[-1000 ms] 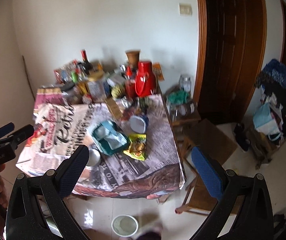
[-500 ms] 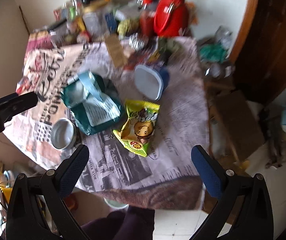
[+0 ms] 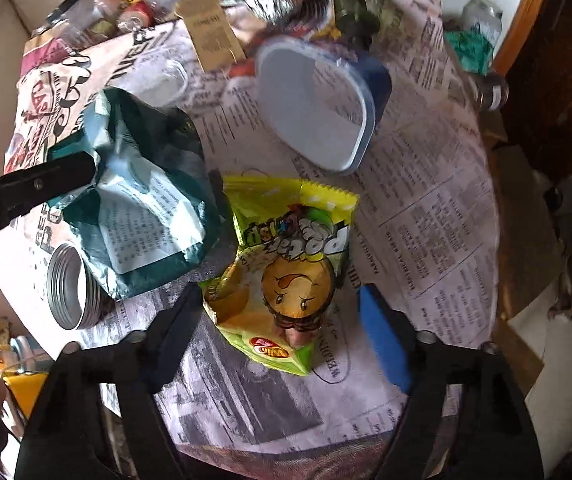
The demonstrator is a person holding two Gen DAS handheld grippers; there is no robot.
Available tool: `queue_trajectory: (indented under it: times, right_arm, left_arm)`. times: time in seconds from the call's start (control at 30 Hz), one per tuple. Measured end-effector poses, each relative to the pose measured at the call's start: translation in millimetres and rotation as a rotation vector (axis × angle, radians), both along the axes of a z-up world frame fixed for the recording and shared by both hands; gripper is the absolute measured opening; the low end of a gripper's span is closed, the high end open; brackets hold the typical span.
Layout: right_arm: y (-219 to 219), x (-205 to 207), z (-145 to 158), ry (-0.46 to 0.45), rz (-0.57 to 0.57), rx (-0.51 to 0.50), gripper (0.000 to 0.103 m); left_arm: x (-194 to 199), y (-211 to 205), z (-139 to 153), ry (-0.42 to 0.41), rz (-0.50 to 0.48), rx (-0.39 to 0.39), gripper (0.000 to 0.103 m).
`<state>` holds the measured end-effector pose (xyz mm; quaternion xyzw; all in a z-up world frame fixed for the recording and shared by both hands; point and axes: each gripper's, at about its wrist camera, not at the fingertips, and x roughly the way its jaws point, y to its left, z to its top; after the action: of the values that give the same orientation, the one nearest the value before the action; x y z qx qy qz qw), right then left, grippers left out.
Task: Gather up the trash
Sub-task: 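Grasp the green snack bag with the left gripper while the right grasps the yellow chip packet, then carry the green bag and yellow packet with both grippers over the white bucket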
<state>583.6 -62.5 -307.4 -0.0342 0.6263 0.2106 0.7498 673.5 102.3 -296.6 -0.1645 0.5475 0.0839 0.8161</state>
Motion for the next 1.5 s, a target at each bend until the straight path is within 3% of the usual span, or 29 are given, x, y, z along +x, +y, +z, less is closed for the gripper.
queue_trajectory:
  times: [0.13, 0.23, 0.43, 0.6, 0.63, 0.83, 1.03, 1.2, 1.5]
  right_arm:
    - [-5, 2, 4, 0.006, -0.020, 0.033, 0.071]
    - [-13, 3, 5, -0.010, -0.019, 0.026, 0.059]
    - [-25, 3, 5, -0.025, 0.035, 0.040, 0.037]
    - [-21, 1, 3, -0.022, 0.055, 0.057, 0.027]
    - [-22, 0, 5, -0.023, 0.065, 0.054, 0.020]
    - [-22, -11, 22, -0.053, 0.070, 0.074, 0.018]
    - [-25, -32, 64, -0.148, 0.063, 0.108, 0.018]
    - [-23, -61, 102, -0.249, 0.044, 0.132, 0.018]
    - [-8, -148, 152, -0.387, -0.031, 0.184, 0.018]
  left_arm:
    - [4, -1, -6, 0.003, 0.007, -0.046, 0.040]
    - [5, -3, -7, 0.009, 0.013, -0.051, 0.026]
    - [3, -10, 11, -0.016, 0.011, 0.001, 0.025]
    - [-8, -15, 38, -0.077, 0.005, 0.003, 0.024]
    - [-11, -15, 45, -0.095, 0.007, -0.001, 0.024]
    - [-30, -17, 84, -0.186, 0.026, -0.009, 0.024]
    - [-65, -14, 130, -0.285, 0.032, 0.049, 0.024]
    - [-116, -2, 168, -0.374, 0.038, 0.151, 0.024]
    - [-233, 26, 195, -0.472, -0.010, 0.157, 0.024]
